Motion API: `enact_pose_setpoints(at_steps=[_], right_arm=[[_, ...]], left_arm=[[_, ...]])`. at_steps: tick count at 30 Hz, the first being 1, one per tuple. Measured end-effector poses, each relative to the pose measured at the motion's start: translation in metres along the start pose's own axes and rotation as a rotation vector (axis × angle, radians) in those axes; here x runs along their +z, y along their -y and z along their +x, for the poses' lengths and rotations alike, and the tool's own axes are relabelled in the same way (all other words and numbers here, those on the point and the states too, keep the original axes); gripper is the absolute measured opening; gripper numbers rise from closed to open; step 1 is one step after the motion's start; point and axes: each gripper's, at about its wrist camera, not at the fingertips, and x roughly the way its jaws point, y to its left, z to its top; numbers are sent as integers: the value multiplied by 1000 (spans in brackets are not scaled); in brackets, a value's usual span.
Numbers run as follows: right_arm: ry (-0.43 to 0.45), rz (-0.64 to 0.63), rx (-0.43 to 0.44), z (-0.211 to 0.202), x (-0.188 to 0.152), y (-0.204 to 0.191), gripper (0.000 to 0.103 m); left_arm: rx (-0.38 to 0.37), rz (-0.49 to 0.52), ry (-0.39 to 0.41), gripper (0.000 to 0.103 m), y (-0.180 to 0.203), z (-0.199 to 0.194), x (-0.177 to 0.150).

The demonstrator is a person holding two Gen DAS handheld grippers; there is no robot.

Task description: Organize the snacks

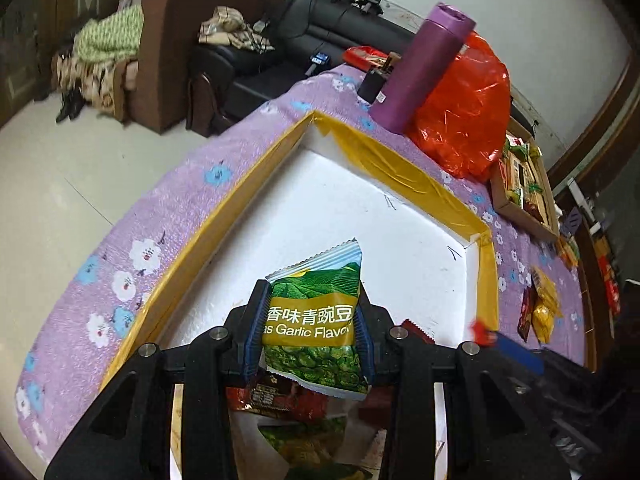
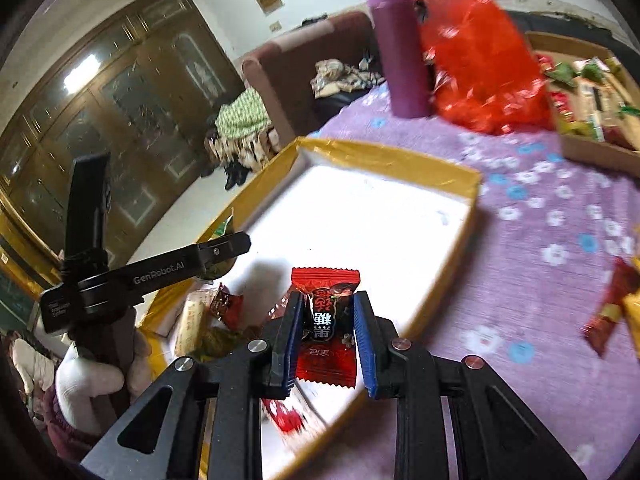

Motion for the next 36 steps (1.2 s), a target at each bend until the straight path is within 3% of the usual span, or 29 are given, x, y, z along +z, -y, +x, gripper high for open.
enact_pose_setpoints(at_steps=[8, 16, 20, 24, 28, 36], right_arm=[[-7, 5, -5, 21, 3, -6, 30], [54, 23, -1, -14, -3, 6, 35], [84, 49, -18, -36, -16, 22, 38], [95, 112, -31, -58, -36, 51, 38], [119, 189, -61, -82, -53, 90, 38], [219, 372, -189, -149, -84, 191, 38]], left_arm=[[-70, -26, 33, 42, -7, -14, -2], [-75, 10, 80, 50, 17, -41, -11], [-157, 12, 123, 65, 37, -64, -28], [-263, 19, 148, 69, 62, -79, -51], [-318, 45, 102, 69, 91, -78, -72], [-283, 171, 49, 69, 131, -73, -100]])
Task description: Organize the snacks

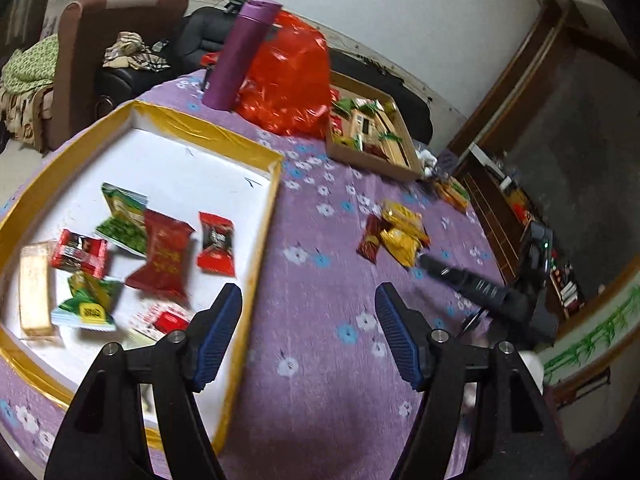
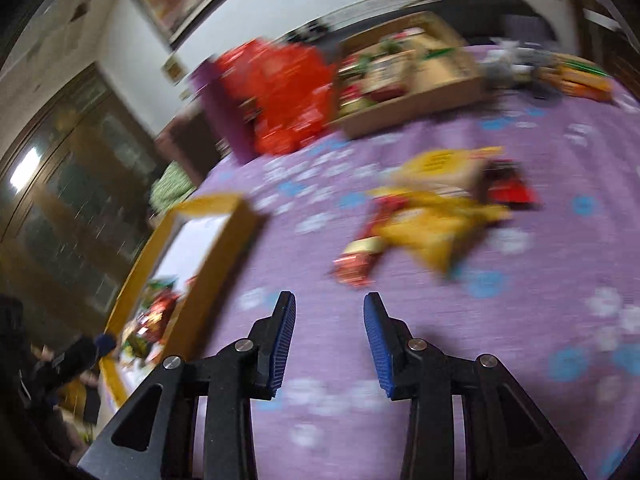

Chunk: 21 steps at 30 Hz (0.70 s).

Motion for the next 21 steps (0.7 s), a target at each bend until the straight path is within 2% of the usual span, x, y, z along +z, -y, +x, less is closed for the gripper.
enact_pose_setpoints(at_steps=[3, 7, 10, 12, 13, 16, 19, 21], right_arm=[[43, 64, -58, -14, 11, 37, 40], [57, 92, -94, -12, 26, 59, 45], [43, 73, -77, 1, 36, 57, 47], [23, 24, -65, 18, 45, 48, 55], [15, -4, -79, 29, 49, 43, 60], [0, -17, -106, 53, 53, 34, 61], [-48, -105, -83, 66, 44, 15, 48], [-119, -154, 13, 68, 34, 2, 33]], left_arm=[[0, 9, -16, 69, 7, 6, -4], [-7, 21, -41, 69, 16, 14, -8], [-5, 31, -54, 68, 22, 19, -11], [-4, 34, -62, 69, 24, 21, -13], [-4, 35, -66, 69, 24, 22, -14], [0, 37, -71, 69, 24, 22, -15], [6, 37, -74, 69, 22, 23, -16], [5, 32, -78, 69, 20, 24, -16]])
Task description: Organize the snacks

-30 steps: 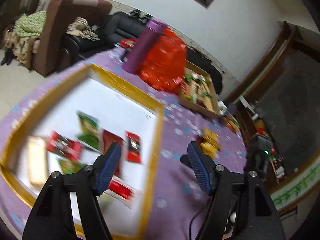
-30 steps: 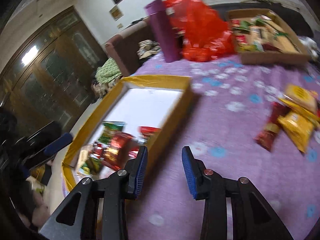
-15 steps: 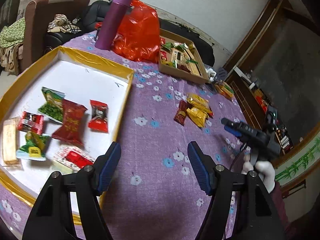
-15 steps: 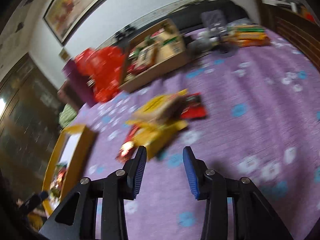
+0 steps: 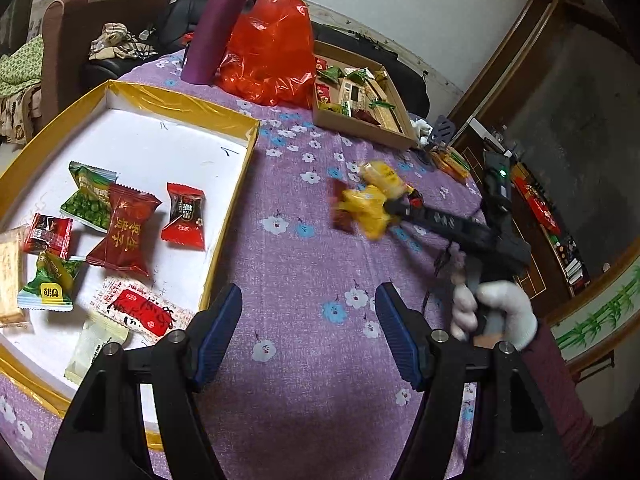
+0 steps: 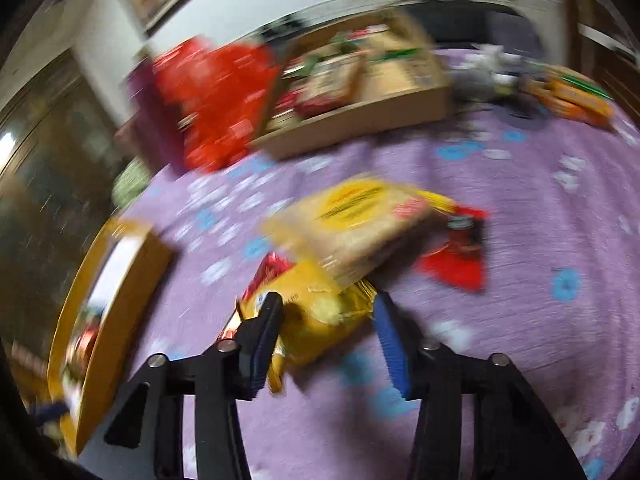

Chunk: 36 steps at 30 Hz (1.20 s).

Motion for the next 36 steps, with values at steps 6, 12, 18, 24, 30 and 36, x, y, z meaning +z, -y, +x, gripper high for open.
enact_pose_setpoints(at_steps=[6, 12, 18, 24, 30, 36], right_arm=[[-44, -86, 71, -12, -22, -22, 29], [68, -1, 49, -13, -6, -15, 33], [112, -27, 54, -4, -28, -9, 34], [148, 67, 142, -18, -32, 17, 34], [149, 102, 139, -21, -35, 27, 34], [162, 73, 108, -24, -37, 23, 38]], left_arm=[[-11, 11, 3, 68, 0, -4, -1], [52, 3, 106, 69, 2, -68, -1], [247, -57, 304, 69, 3, -166, -19], [405, -113, 446, 69, 28, -241, -42], [550, -65, 550, 69, 63, -298, -82], [650, -96, 553, 69, 55, -321, -113]])
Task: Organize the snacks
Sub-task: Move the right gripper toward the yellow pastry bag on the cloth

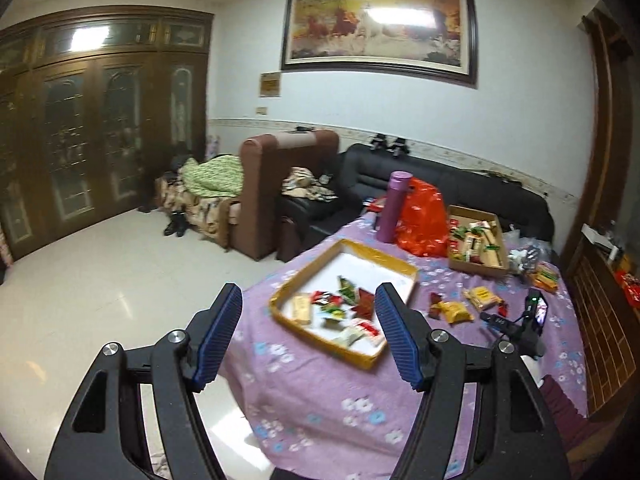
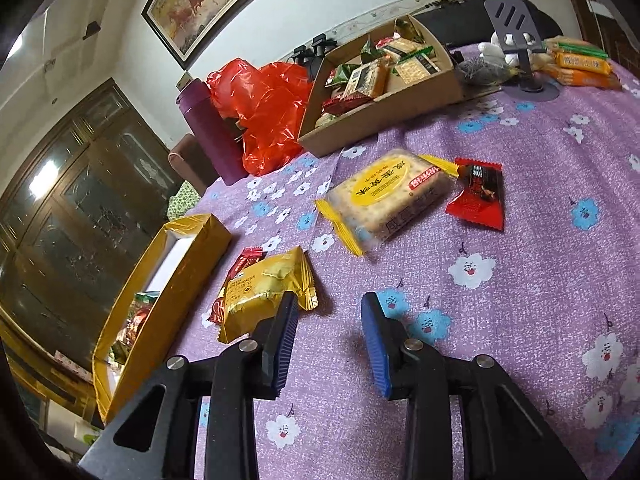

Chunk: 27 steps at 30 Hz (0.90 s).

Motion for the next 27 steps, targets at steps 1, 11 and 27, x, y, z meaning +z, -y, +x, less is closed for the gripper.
enact_pose_setpoints(at_steps=[1, 11, 27], right_arm=[[1, -7, -3, 0, -1, -1, 38], [5, 13, -23, -3, -1, 4, 40], [-19, 39, -12, -3, -1, 11, 42]], left_arm=[[5, -8, 1, 69, -4, -2, -1], [-12, -48, -17, 69, -14, 0, -8], [-25, 3, -24, 69, 6, -2, -5]])
